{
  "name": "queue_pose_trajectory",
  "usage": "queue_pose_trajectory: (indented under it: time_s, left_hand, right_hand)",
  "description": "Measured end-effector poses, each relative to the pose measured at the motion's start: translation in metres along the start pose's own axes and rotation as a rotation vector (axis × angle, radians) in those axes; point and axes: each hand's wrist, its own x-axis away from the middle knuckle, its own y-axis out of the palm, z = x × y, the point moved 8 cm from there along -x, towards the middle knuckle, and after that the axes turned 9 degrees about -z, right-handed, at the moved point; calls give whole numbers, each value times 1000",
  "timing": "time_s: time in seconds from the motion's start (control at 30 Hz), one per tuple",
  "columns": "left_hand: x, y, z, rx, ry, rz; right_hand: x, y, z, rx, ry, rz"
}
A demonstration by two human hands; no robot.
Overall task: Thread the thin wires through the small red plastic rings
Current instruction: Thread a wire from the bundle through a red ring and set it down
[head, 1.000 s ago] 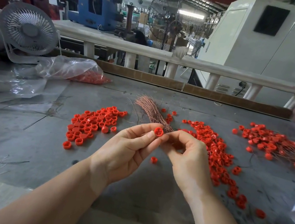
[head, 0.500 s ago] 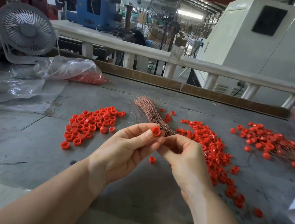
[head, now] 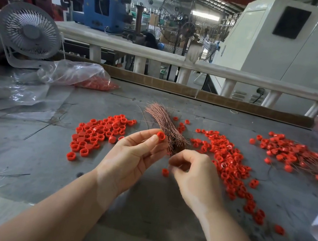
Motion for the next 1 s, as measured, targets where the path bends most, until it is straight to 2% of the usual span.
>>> queue_pose_trajectory:
  time_s: [0.13, 0.33, 0.67, 1.0]
  left_hand:
    - [-1, -1, 0, -12, 13, 7]
    - [-1, 0, 2, -27, 38, 15]
    - [3, 8, 5, -158, 102, 5]
    - [5, 16, 5, -263, 133, -64]
  right_hand:
    - [1, 11, -6, 188, -53, -74]
    - [1, 14, -10, 279, -132, -65]
    - [4, -24, -16, -362, -207, 239]
    - [8, -23, -21, -364, -271, 279]
